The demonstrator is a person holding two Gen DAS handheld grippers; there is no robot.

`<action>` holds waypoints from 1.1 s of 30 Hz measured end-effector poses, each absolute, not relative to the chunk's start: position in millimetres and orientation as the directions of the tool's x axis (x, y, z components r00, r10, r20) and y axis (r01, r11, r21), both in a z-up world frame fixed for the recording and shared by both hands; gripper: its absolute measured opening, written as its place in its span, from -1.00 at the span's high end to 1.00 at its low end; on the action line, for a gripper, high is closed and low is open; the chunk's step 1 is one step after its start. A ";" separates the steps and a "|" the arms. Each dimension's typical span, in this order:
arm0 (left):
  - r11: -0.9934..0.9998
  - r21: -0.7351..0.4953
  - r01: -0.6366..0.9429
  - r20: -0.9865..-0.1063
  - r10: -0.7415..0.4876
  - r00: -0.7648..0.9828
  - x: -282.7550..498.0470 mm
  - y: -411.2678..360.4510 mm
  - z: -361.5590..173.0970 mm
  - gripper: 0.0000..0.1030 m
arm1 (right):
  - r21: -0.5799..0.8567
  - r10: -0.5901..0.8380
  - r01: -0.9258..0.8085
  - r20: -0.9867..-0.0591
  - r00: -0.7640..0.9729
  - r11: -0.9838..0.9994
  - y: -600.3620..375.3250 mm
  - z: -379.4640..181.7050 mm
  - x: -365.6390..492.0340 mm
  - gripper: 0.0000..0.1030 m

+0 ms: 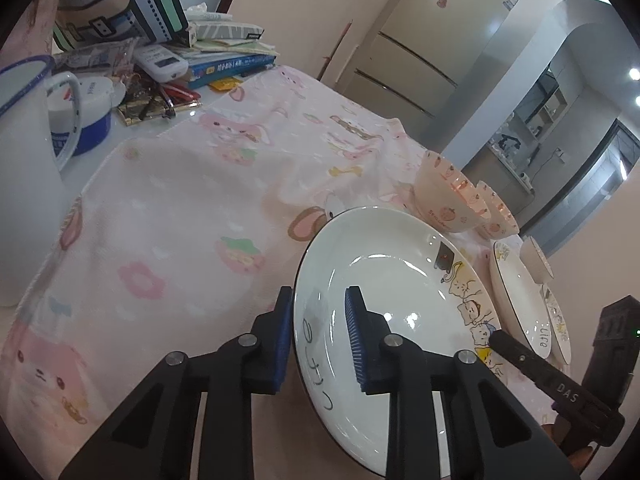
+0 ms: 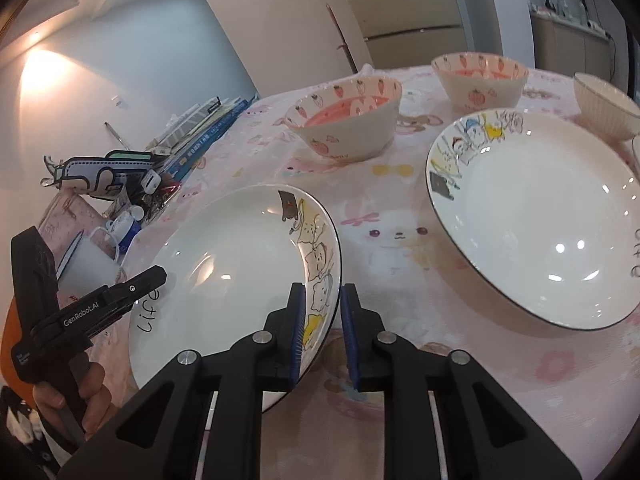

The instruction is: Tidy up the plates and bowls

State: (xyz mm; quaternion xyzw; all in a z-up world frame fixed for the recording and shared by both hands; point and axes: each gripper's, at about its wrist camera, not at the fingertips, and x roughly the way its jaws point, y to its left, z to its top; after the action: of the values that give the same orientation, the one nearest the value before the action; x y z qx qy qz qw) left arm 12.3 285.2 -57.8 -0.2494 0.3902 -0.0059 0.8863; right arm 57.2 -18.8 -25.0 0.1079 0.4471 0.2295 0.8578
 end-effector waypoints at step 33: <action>0.943 -0.315 -0.110 -0.683 -0.145 0.716 -5.4 229.0 -0.8 0.69 | 0.467 0.537 -0.271 -0.676 0.504 0.842 -60.7 5.3 50.0 0.73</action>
State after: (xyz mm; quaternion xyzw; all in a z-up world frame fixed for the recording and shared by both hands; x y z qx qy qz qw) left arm -5.4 229.0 -0.8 -0.1691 0.3768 -0.0094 0.9107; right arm 50.0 -60.7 5.3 0.1522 0.4383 0.2366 0.8537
